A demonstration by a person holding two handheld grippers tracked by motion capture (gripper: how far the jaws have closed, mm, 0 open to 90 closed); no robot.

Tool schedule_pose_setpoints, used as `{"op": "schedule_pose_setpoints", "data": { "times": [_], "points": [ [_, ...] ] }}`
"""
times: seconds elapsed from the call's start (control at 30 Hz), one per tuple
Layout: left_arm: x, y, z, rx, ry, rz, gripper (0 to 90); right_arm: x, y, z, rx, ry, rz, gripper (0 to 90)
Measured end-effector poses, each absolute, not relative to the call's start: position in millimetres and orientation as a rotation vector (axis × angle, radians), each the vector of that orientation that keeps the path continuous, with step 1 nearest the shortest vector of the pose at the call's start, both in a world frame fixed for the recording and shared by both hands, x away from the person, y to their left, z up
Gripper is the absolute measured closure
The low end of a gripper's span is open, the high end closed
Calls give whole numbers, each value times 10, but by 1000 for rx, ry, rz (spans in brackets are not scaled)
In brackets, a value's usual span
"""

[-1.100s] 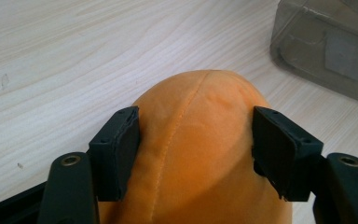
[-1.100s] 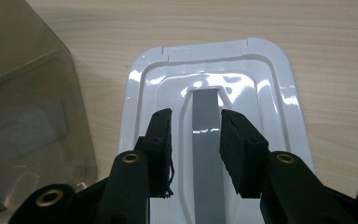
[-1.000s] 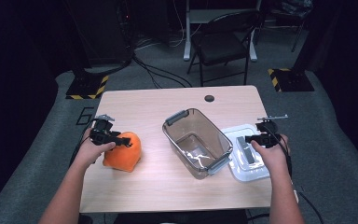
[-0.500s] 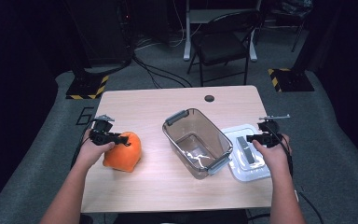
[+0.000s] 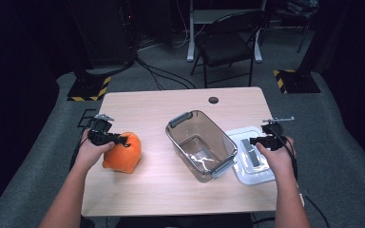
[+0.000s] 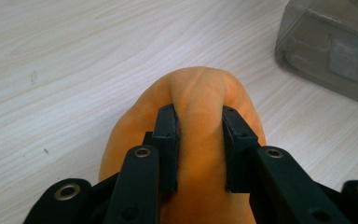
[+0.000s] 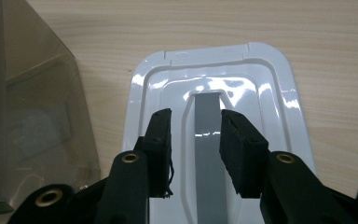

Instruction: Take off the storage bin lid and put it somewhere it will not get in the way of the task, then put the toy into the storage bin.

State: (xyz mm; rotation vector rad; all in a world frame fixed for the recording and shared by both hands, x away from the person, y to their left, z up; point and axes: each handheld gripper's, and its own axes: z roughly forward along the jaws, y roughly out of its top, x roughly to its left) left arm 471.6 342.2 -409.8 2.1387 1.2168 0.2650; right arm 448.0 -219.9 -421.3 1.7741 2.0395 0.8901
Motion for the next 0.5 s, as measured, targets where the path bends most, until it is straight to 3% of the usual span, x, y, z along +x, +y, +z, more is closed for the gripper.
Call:
{"op": "schedule_pose_setpoints", "data": {
  "times": [0.5],
  "points": [
    [4769, 3301, -3901, 2130, 1192, 279, 708, 4459, -2225, -4190, 1761, 2033, 907, 634]
  ]
}}
